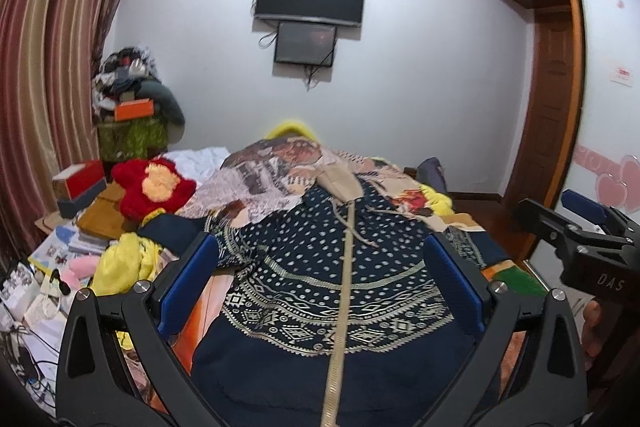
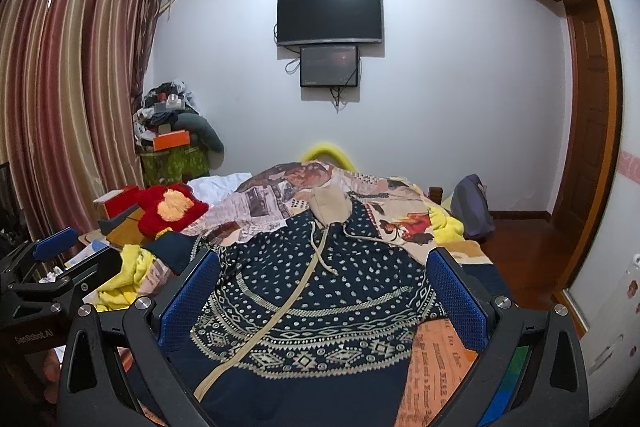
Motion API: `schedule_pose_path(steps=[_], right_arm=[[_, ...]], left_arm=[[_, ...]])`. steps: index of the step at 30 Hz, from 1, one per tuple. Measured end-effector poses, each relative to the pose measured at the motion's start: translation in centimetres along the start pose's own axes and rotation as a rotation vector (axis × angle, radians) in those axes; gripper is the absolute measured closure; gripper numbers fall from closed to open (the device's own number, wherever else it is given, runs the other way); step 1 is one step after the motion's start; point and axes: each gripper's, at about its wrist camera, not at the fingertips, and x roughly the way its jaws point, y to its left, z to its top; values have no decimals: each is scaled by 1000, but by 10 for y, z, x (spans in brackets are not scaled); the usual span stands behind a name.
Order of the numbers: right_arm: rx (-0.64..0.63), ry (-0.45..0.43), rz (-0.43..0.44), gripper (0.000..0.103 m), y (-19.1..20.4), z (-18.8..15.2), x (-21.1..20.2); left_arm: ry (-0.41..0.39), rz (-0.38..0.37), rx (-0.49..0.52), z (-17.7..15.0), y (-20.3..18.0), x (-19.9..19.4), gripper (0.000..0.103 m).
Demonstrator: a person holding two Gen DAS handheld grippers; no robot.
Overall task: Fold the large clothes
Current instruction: 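Move the left gripper to the navy garment's side edge and grasp it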
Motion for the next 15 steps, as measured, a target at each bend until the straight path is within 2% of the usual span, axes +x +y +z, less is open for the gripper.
schedule_pose_path(steps=[3, 8, 9, 11, 15], right_arm=[[4, 22, 2, 0, -4, 3, 27], [-18, 60, -27, 0, -8, 10, 83], [-27, 67, -33, 0, -9, 12, 95], [-45, 86, -42, 0, -11, 14, 122], [-45, 152, -17, 0, -19, 13, 177]], left_arm=[[24, 34, -21, 0, 14, 21, 0], [83, 99, -86, 4, 58, 88, 0], [84, 103, -89, 4, 61, 90, 0], [128, 148, -136, 4, 95, 127, 0], [215, 178, -222, -5, 151, 180, 0]])
